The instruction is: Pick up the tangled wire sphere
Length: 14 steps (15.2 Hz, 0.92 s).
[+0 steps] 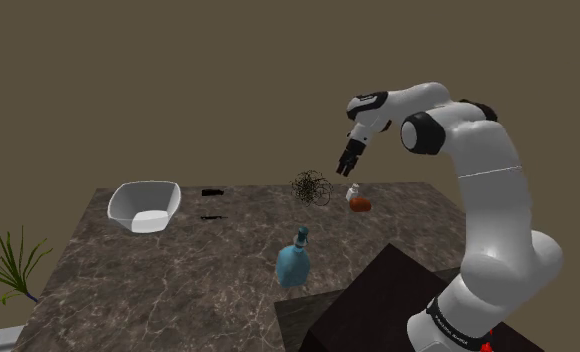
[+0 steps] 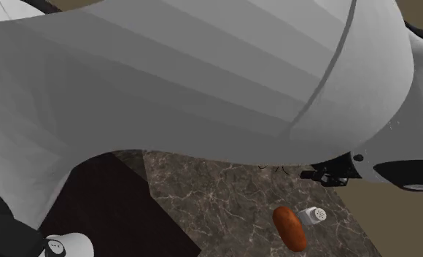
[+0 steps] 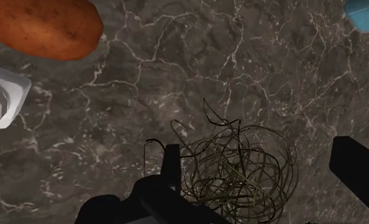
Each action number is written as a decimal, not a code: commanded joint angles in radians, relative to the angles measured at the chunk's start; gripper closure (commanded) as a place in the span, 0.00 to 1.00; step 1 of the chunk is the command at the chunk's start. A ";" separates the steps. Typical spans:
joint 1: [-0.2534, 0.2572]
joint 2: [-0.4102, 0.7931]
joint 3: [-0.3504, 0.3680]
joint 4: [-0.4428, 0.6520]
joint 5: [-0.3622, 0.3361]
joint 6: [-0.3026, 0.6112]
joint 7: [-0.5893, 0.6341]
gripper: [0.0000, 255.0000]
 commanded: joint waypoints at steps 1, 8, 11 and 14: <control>-0.045 0.100 0.027 0.118 0.024 -0.040 -0.001 0.00; -0.211 0.500 0.117 0.698 0.063 -0.221 0.090 0.00; -0.218 0.538 0.122 0.729 0.064 -0.211 0.091 0.00; -0.227 0.578 0.128 0.770 0.064 -0.208 0.095 0.00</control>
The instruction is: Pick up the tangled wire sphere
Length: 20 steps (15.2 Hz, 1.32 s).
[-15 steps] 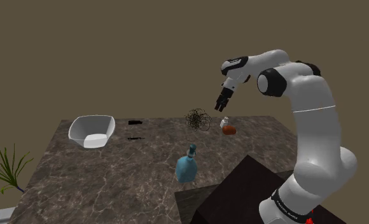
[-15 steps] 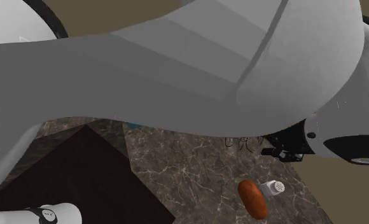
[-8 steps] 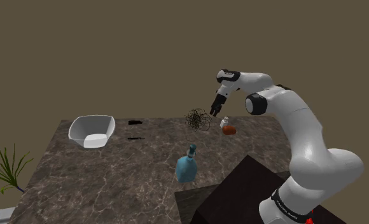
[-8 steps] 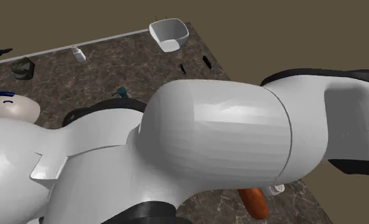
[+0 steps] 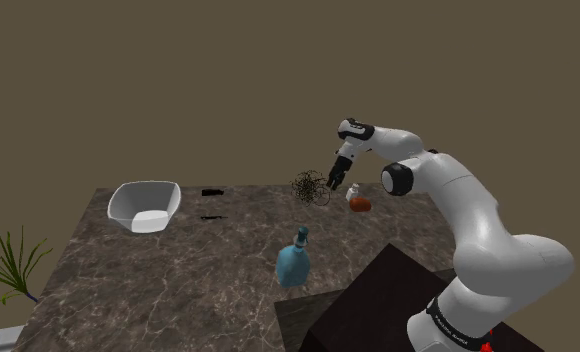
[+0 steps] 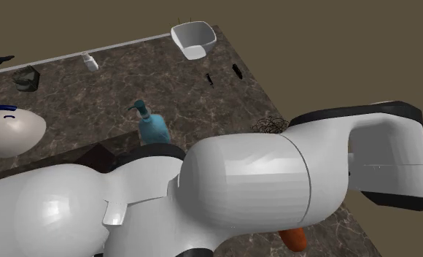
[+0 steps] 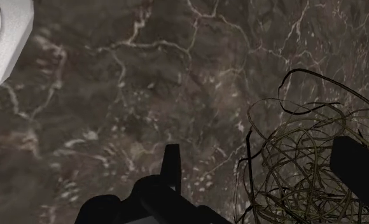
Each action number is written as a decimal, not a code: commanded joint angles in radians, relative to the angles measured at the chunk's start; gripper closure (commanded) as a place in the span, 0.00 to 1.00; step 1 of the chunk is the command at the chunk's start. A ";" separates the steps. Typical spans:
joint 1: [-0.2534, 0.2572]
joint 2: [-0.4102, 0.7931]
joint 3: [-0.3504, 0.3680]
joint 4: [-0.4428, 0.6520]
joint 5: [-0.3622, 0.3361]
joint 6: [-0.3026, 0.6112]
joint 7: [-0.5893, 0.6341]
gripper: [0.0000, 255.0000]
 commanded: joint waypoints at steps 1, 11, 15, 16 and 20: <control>-0.008 0.026 0.005 0.040 0.000 -0.008 0.010 0.00; -0.008 0.026 0.005 0.040 0.000 -0.008 0.010 1.00; 0.005 -0.034 -0.004 -0.019 0.000 -0.014 0.004 1.00; 0.007 -0.045 -0.005 -0.027 -0.001 -0.019 0.004 1.00; 0.012 -0.086 -0.010 -0.051 -0.003 -0.037 0.008 1.00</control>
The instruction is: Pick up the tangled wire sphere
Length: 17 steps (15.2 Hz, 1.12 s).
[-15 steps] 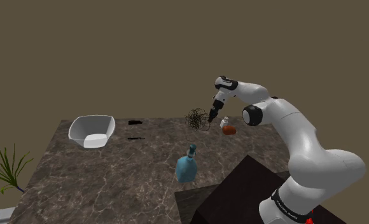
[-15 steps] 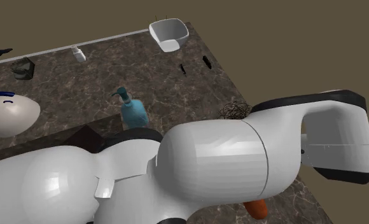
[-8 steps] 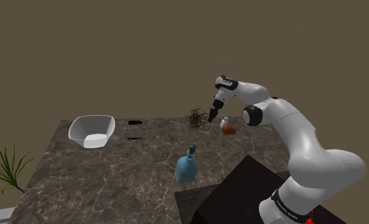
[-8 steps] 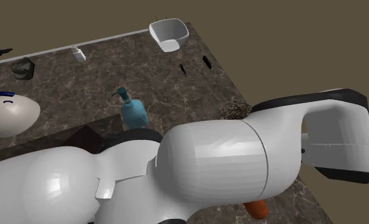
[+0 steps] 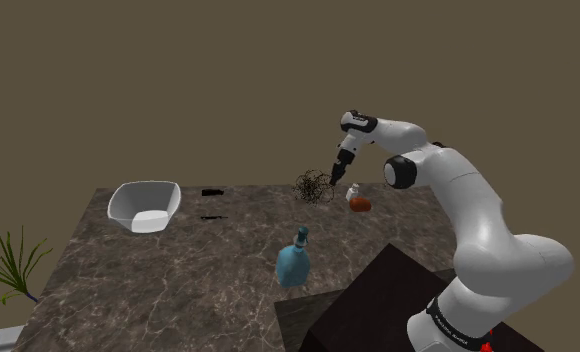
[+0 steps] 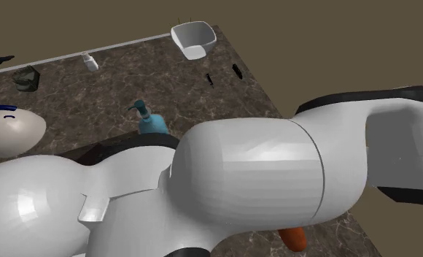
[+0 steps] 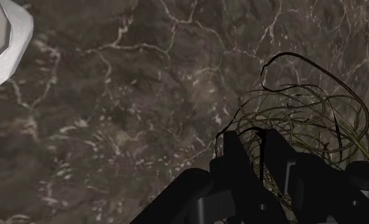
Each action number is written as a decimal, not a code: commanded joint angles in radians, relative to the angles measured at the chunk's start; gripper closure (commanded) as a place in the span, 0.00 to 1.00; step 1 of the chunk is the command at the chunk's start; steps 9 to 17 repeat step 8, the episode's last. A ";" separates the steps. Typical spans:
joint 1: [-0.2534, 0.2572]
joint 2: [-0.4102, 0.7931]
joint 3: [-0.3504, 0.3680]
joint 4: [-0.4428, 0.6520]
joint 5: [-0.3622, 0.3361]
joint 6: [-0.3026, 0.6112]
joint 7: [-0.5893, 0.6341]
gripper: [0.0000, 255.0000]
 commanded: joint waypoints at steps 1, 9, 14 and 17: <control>0.001 -0.015 0.000 0.002 0.000 -0.014 0.007 1.00; 0.001 -0.055 -0.003 -0.002 -0.004 -0.048 0.019 1.00; 0.001 -0.055 -0.003 -0.002 -0.004 -0.048 0.019 1.00; 0.001 -0.055 -0.003 -0.002 -0.004 -0.048 0.019 1.00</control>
